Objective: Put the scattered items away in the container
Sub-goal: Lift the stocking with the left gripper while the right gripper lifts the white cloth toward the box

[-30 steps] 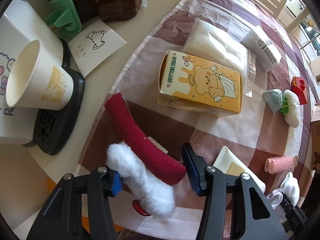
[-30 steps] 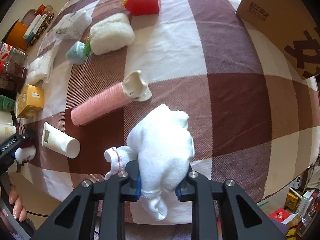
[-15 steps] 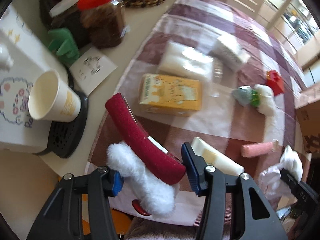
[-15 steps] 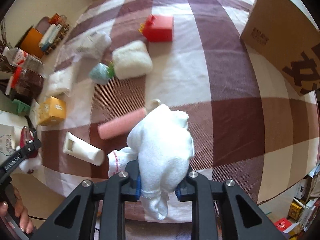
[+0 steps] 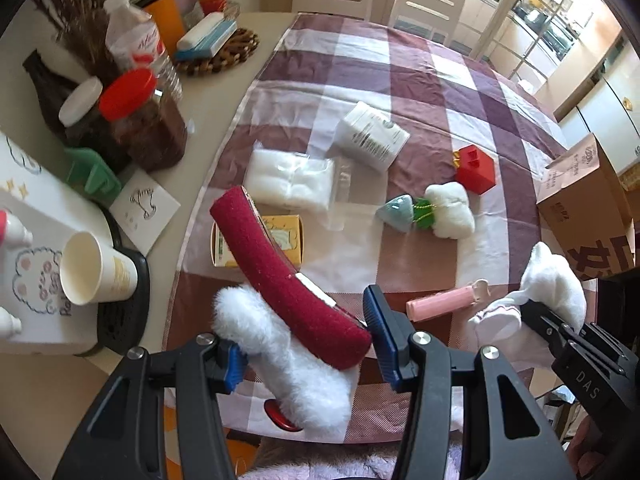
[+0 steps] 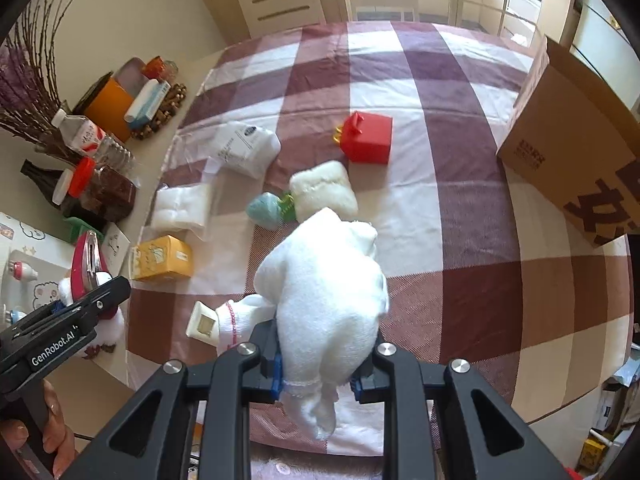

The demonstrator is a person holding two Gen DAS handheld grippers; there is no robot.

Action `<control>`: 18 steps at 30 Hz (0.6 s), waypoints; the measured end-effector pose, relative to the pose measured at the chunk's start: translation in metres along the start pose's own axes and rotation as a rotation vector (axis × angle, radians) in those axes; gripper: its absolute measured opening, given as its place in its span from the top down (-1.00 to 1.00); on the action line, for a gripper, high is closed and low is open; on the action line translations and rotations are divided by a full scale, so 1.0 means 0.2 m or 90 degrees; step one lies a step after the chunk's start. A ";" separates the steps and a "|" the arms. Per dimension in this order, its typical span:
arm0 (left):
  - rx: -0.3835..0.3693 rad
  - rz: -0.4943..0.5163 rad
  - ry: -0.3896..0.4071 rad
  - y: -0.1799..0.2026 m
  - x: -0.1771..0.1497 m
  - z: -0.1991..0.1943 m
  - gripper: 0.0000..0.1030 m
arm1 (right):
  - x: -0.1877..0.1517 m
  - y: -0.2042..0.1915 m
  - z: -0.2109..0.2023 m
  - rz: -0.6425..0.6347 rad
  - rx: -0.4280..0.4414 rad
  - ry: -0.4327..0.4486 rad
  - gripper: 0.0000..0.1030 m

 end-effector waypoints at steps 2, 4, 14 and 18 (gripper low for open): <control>0.001 0.009 0.002 0.02 0.01 -0.01 -0.02 | 0.02 -0.01 -0.02 -0.002 0.001 0.008 0.54; 0.001 0.018 0.004 0.03 0.03 -0.02 -0.02 | 0.03 -0.03 -0.03 -0.007 0.001 0.016 0.54; -0.022 0.077 0.011 0.15 0.02 -0.07 -0.02 | 0.04 -0.07 -0.10 -0.005 -0.003 0.032 0.54; -0.037 0.094 0.013 0.20 0.02 -0.08 -0.02 | 0.03 -0.05 -0.12 0.003 -0.013 0.037 0.54</control>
Point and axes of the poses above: each gripper's, at about its wrist camera, not at the fingertips, and z roughly the way its jaws point, y to its right, x to its top, the point moved 5 cm from there along z, roughly the way its jaws point, and after that the axes turned 13 degrees about y, right-handed, at the moved point
